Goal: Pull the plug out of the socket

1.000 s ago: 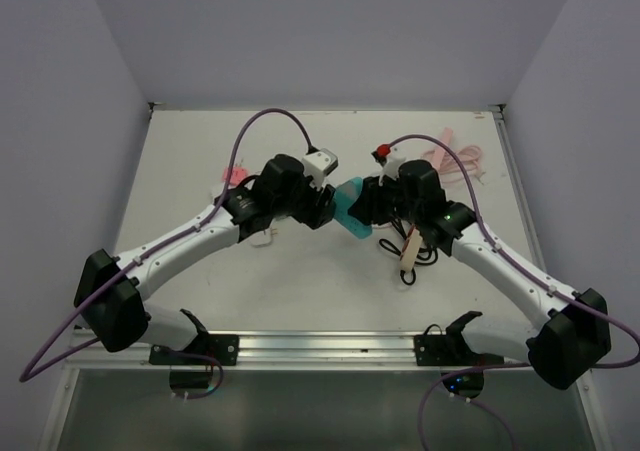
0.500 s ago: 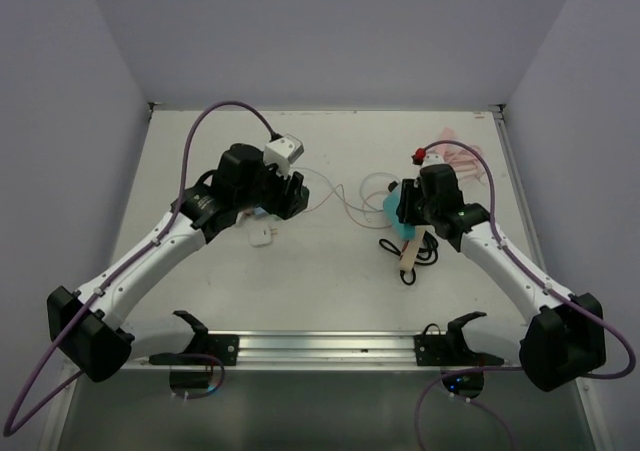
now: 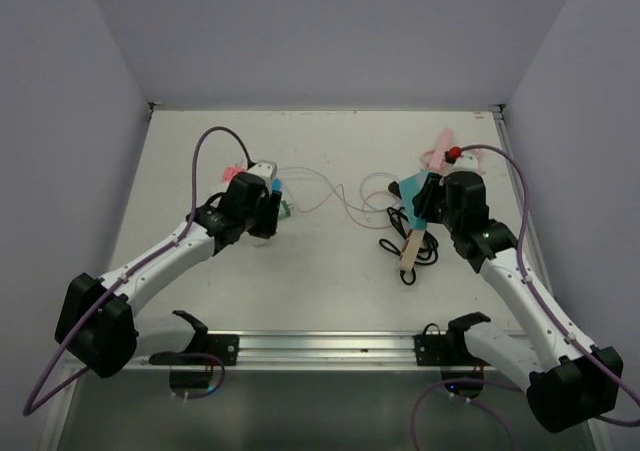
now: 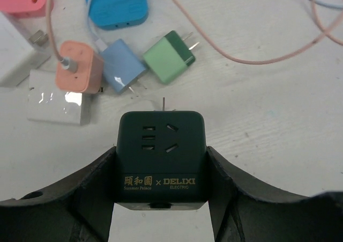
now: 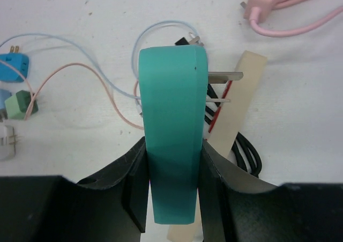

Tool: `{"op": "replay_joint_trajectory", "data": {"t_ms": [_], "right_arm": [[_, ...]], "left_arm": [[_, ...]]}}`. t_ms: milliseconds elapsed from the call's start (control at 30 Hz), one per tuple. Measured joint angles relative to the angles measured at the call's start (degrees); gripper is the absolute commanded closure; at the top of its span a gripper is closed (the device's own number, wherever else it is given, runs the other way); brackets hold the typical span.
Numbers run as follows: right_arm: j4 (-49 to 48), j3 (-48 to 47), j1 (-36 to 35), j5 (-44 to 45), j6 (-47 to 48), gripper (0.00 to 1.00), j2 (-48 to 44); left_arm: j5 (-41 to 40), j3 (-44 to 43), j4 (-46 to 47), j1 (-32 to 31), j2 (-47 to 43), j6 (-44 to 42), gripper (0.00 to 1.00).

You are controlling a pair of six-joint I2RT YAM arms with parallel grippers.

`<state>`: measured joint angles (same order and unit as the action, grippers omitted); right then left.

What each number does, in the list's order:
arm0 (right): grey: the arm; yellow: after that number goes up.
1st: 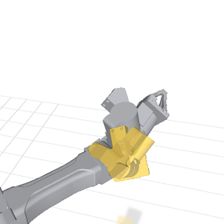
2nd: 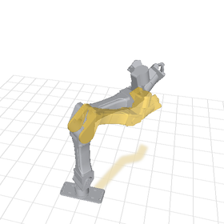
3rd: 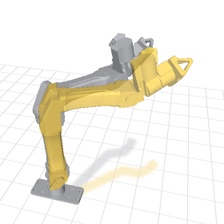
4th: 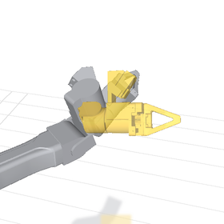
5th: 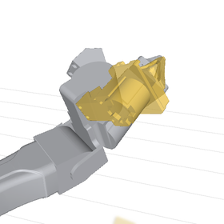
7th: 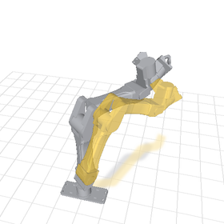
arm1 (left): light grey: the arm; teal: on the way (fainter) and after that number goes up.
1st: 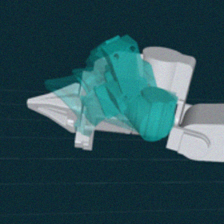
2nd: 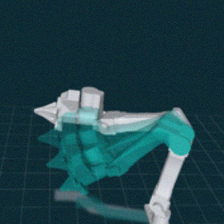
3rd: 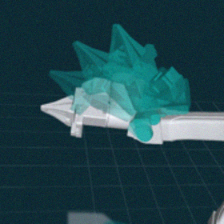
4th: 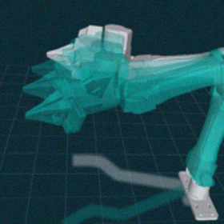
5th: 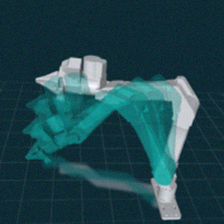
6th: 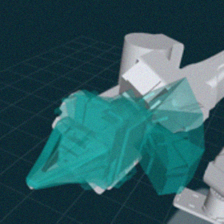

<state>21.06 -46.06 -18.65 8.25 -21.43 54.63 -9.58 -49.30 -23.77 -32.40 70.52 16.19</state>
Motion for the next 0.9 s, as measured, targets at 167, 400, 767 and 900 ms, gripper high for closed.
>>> {"op": "replay_joint_trajectory", "data": {"t_ms": [167, 400, 767, 900], "right_arm": [[-0.2, 1.9, 3.8, 0.6, -2.3, 1.0, 0.7], [-3.1, 5.4, 4.4, -2.3, -6.3, 1.0, 5.9], [-6.3, 7.8, 15.9, -1.2, -14.4, 1.0, 11.0], [-9.1, 8.3, 21.1, -1.6, -14.9, 1.0, 13.6]], "left_arm": [[-2.5, 3.5, 2.4, 4.8, 2.9, 3.0, 1.0], [-3.0, 4.6, 5.0, 10.0, 7.0, 5.3, 1.0], [-2.5, 4.6, 6.4, 15.4, 8.8, 7.9, 0.92], [-1.7, 4.5, 6.5, 16.6, 9.3, 8.7, 0.82]]}}
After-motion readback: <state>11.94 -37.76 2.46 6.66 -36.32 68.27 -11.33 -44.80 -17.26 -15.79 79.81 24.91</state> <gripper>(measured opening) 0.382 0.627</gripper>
